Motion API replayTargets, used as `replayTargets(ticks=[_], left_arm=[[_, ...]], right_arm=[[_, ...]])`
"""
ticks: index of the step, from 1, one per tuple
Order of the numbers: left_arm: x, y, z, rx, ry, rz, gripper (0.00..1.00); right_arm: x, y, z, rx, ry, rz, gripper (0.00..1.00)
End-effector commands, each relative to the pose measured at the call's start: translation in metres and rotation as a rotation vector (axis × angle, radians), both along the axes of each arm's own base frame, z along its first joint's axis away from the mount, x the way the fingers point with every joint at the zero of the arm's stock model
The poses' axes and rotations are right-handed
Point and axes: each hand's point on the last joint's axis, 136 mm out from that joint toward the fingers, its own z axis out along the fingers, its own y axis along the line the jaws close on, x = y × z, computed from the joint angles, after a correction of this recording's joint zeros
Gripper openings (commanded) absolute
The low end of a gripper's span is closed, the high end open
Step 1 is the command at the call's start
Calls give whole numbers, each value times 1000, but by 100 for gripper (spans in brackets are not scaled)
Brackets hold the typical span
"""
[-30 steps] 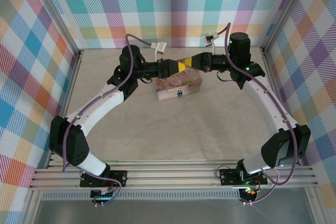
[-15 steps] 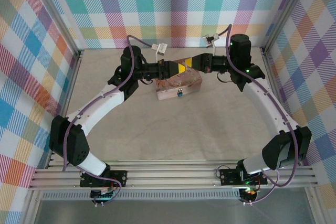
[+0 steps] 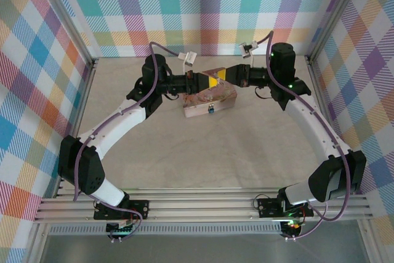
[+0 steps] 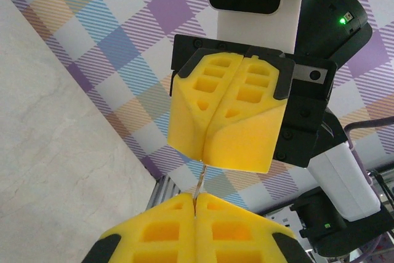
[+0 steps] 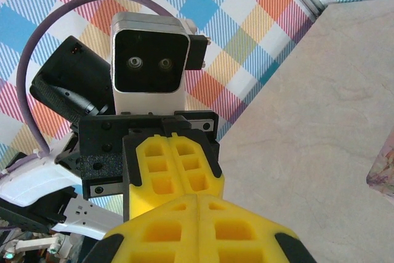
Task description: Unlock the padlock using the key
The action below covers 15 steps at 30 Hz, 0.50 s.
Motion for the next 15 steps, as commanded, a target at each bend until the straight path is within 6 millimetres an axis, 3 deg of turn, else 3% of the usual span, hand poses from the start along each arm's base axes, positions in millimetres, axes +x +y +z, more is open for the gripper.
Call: replayTargets(ticks=[1, 3, 7, 12, 15], left_arm=[[-6, -2, -2, 13, -35, -22, 0], [-6, -1, -6, 31, -36, -11, 0], [-2, 4, -17, 68, -20, 17, 0], [2, 15, -34, 114, 4, 62, 0], [0, 23, -49, 165, 9, 88, 0]], right_arm=[[-8, 1, 5, 16, -13, 11, 0], [-7, 1, 3, 12, -5, -2, 16], [-2, -3, -3, -15, 9, -49, 33], [9, -10, -16, -71, 45, -139, 44], [18, -17, -34, -121, 88, -215, 46]])
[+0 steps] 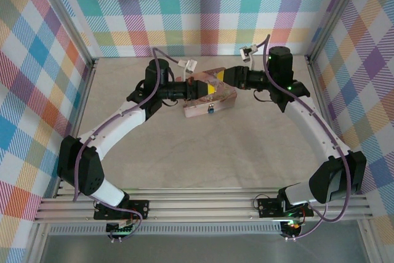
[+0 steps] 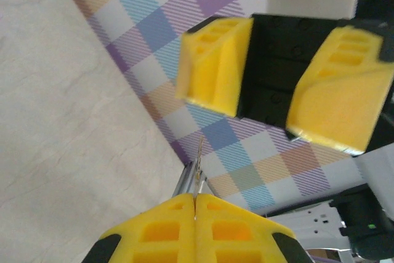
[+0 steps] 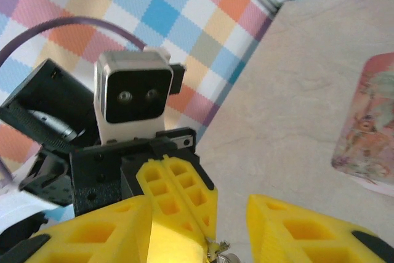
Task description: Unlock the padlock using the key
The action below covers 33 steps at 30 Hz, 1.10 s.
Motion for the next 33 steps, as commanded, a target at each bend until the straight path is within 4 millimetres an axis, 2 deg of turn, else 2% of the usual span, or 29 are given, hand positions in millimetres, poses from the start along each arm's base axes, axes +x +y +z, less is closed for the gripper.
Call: replayTargets(ticks=[1, 3, 5, 7, 11, 14, 18, 22, 28, 33], left_arm=[[-6, 16, -8, 60, -29, 36, 0], [-9, 23, -21, 94, -13, 51, 0], [-11, 31, -37, 140, 4, 74, 0], [-15, 40, -55, 191, 17, 97, 0], [-20, 56, -81, 245, 40, 142, 0], [-23, 65, -97, 266, 55, 168, 0], [-29, 74, -117, 305, 74, 192, 0], [-30, 79, -134, 333, 99, 209, 0], [-30, 84, -145, 354, 112, 245, 0], [-29, 88, -153, 371, 128, 269, 0]], right_arm=[[6, -12, -18, -80, 36, -110, 47], [11, -21, -43, -158, 70, -170, 48], [14, -36, -80, -285, 130, -255, 48], [10, -42, -115, -368, 157, -275, 47], [0, -28, -165, -478, 128, -256, 51], [-1, -8, -196, -537, 128, -226, 55], [5, 15, -225, -592, 102, -192, 59], [24, 19, -254, -648, 103, -233, 59], [51, 24, -276, -695, 92, -275, 58], [63, 29, -287, -724, 70, -263, 59]])
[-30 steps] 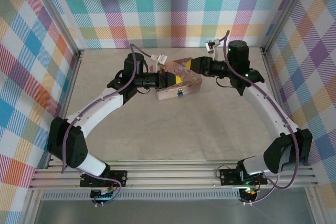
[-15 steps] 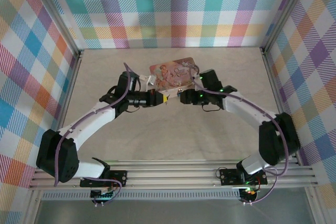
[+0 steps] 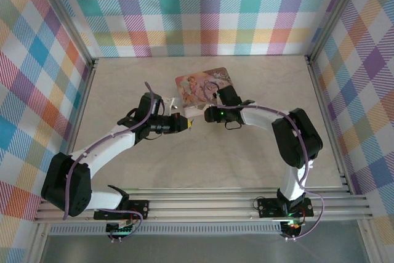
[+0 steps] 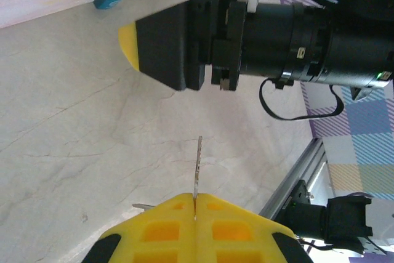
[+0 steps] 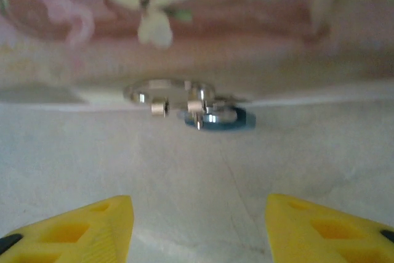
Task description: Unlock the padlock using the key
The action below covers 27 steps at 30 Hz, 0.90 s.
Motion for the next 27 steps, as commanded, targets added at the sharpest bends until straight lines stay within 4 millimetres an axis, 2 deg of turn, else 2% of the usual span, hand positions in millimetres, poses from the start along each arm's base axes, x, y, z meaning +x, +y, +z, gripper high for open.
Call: replayTargets(ticks=[1, 8, 18, 27], left_arm=[[4, 7, 3, 4, -29, 37, 0], [4, 13, -7, 22, -16, 54, 0], [5, 16, -13, 25, -15, 66, 0], [4, 16, -14, 25, -21, 59, 0]], right_arm=[[22, 9, 8, -4, -76, 23, 59], [37, 15, 0, -31, -82, 30, 58], [48, 19, -3, -63, -91, 46, 48], [49, 20, -2, -85, -97, 88, 27]])
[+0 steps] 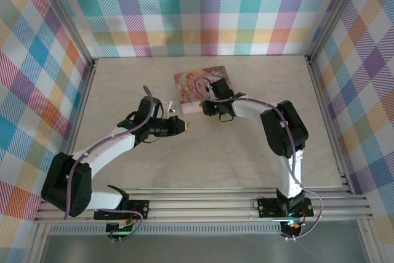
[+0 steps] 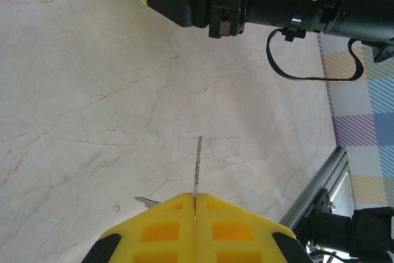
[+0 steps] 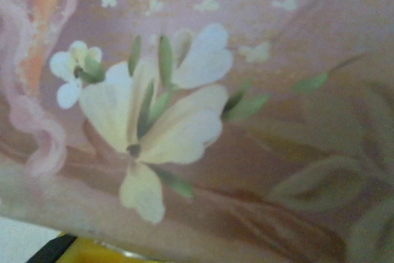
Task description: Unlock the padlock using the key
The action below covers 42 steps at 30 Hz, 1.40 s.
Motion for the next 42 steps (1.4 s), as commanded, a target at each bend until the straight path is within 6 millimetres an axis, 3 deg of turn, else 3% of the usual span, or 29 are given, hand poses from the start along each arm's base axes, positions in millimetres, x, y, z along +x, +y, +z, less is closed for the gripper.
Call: replayTargets(ticks=[1, 15, 21, 29, 42], left_arm=[[3, 2, 8, -22, -46, 3, 0], [-6, 3, 16, 8, -240, -113, 0], [-8, 3, 13, 22, -291, -149, 0], [12, -7, 11, -20, -335, -121, 0], [33, -32, -9, -66, -337, -118, 0]], right_arm=[[6, 2, 7, -14, -20, 27, 24], [-19, 2, 30, 64, 59, 108, 0], [-31, 0, 49, 125, 150, 80, 0], [-41, -2, 73, 239, 270, 17, 0], [-52, 6, 99, 324, 413, -27, 0]])
